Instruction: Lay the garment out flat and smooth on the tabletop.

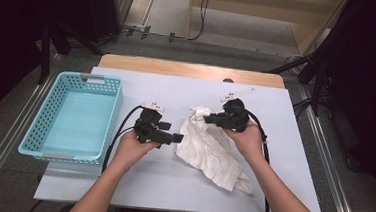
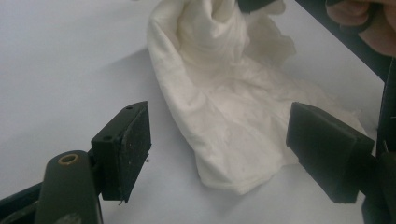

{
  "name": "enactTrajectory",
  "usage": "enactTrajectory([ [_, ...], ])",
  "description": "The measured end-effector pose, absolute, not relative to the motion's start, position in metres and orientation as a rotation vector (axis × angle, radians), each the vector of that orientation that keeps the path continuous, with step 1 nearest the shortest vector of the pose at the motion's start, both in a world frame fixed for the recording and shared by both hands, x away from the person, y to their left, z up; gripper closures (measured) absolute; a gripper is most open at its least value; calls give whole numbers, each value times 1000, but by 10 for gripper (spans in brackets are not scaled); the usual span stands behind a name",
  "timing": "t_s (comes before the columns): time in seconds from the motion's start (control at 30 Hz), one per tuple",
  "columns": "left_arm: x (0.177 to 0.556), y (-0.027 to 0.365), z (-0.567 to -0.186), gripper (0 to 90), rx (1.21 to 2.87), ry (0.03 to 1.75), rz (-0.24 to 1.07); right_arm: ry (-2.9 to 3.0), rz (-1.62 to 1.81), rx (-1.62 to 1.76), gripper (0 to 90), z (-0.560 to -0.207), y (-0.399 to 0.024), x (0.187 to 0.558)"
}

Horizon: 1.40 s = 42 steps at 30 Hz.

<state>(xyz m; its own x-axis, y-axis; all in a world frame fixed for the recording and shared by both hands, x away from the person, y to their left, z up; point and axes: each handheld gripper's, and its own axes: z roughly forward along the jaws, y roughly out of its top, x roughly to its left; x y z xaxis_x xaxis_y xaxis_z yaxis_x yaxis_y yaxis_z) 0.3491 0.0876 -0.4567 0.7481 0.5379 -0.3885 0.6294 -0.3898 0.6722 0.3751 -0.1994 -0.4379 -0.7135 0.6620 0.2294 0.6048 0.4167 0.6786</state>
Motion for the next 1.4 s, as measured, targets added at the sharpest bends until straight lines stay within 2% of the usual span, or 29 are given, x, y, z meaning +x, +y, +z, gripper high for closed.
enactTrajectory([
  [0.2, 349, 87, -457, 225, 2085, 877, -137, 2562, 1170, 1188, 803, -433, -207, 385],
  [0.77, 349, 86, -459, 224, 2091, 877, -140, 2442, 1154, 1424, 784, -452, -252, 416],
  [1.17, 350, 88, -459, 224, 2088, 883, -135, 2389, 1248, 1368, 570, -434, -270, 397],
  [1.4, 350, 89, -459, 225, 2083, 894, -134, 2448, 1250, 1317, 526, -437, -268, 376],
])
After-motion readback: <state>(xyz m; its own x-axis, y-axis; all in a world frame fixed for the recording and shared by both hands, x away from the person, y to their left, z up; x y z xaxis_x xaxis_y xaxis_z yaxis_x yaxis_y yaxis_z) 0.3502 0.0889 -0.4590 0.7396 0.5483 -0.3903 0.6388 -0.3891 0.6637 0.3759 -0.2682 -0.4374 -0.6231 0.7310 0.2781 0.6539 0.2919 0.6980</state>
